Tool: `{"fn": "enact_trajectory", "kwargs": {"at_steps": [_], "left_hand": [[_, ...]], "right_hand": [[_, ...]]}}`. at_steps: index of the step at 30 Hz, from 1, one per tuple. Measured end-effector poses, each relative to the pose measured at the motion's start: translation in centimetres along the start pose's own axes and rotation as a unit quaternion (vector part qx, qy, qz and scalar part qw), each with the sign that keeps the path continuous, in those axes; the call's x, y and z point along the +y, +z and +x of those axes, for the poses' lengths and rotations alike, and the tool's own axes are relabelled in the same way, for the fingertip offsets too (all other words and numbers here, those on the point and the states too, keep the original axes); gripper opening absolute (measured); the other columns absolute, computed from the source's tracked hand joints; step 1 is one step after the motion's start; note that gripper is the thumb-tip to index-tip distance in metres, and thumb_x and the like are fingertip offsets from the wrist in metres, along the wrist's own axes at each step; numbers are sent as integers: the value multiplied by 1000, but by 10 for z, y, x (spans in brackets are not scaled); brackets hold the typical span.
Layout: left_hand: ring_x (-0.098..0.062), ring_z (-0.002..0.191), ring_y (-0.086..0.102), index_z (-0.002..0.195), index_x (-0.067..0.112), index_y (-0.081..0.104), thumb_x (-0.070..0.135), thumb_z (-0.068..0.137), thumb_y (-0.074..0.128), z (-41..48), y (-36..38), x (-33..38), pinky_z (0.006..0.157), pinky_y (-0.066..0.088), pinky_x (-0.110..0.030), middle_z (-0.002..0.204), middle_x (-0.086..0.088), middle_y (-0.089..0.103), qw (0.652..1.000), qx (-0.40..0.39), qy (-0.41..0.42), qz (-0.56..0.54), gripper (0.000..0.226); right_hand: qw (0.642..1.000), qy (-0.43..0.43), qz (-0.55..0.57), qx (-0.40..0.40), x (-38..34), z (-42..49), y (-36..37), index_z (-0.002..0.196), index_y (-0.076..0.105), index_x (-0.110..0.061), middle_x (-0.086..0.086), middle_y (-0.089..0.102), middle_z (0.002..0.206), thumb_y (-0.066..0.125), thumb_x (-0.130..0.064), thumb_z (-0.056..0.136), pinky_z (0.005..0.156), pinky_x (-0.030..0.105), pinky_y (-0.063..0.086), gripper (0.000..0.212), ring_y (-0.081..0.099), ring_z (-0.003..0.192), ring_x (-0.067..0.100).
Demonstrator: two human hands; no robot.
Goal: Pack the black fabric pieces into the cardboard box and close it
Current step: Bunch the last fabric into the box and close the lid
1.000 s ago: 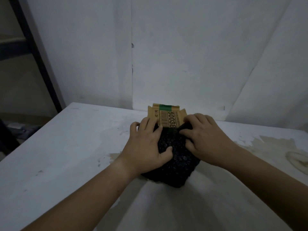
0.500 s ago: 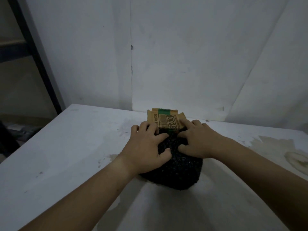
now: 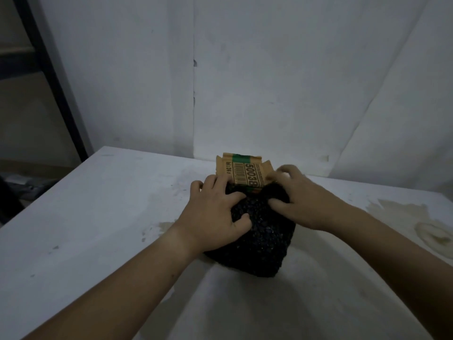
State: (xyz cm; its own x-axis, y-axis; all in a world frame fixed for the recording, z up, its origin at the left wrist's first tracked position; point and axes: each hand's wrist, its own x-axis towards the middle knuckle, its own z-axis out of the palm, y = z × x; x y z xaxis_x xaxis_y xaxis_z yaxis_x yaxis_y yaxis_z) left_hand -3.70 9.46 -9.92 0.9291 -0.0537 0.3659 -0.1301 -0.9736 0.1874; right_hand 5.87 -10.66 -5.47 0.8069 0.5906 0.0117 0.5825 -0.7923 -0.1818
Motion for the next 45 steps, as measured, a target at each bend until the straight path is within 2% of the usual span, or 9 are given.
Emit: {"fn": "enact_trajectory", "kwargs": {"at_steps": [6,9,14,21,24,30,34,39,45], "left_hand": [[-19,123,36,125,36,65,63,80,33,1,2,-2,100,27,-41,135,3,42,1000,-3,-4,-5,62],[-19,123,36,125,36,65,64,79,33,1,2,-1,99,27,-41,136,2,42,1000,-3,-6,-3,62],[-21,122,38,124,35,65,64,79,34,1,3,-1,98,29,-43,135,1,43,1000,-4,-7,0,62],[-20,122,37,127,37,64,64,79,29,3,0,0,99,30,-43,137,2,42,1000,-20,-7,3,65],[-21,121,38,126,36,64,65,78,27,2,-2,0,99,29,-44,135,2,42,1000,-21,-6,2,67],[-20,122,35,125,39,64,68,77,27,3,-2,0,99,26,-42,136,2,41,1000,-28,-8,-1,67],[-20,122,35,127,41,62,68,76,27,3,1,-1,98,27,-41,136,3,40,1000,-28,-11,-2,68],[-18,125,33,131,38,62,64,80,28,4,0,-1,100,26,-41,140,4,38,999,-24,-25,-35,66],[-19,124,34,134,39,59,60,82,34,3,-1,-2,100,27,-41,140,3,38,999,-36,-22,-6,61]], "right_hand": [[969,31,241,36,24,-20,4,113,57,-29,-6,69,107,64,-34,92,87,34,51,22,64,103,12],[980,-38,144,135,11,-23,-5,102,67,-33,-12,69,93,64,-30,91,76,29,51,11,64,89,7],[985,-76,-151,28,-28,-22,-10,109,71,-34,-1,50,116,34,-60,91,89,40,45,49,48,104,19],[972,5,-200,-120,-50,-5,-11,110,72,-27,3,13,160,28,-71,86,102,46,32,67,27,132,29],[974,0,-200,-105,-51,-5,-7,103,69,-22,5,27,152,28,-70,87,97,44,37,65,36,123,27],[989,-75,-114,62,-27,-25,-6,115,55,-30,-9,48,112,45,-65,87,67,27,41,46,55,91,13],[973,-107,-202,38,-27,-28,-11,92,68,-26,-7,54,101,29,-64,87,62,30,43,54,52,73,12],[982,-62,-170,-55,-40,-20,-2,69,56,-22,-2,55,86,13,-66,75,69,35,51,62,56,73,18],[989,-42,-12,-141,-24,-14,-16,101,67,-20,1,63,109,46,-40,89,85,34,51,32,59,94,15]]}}
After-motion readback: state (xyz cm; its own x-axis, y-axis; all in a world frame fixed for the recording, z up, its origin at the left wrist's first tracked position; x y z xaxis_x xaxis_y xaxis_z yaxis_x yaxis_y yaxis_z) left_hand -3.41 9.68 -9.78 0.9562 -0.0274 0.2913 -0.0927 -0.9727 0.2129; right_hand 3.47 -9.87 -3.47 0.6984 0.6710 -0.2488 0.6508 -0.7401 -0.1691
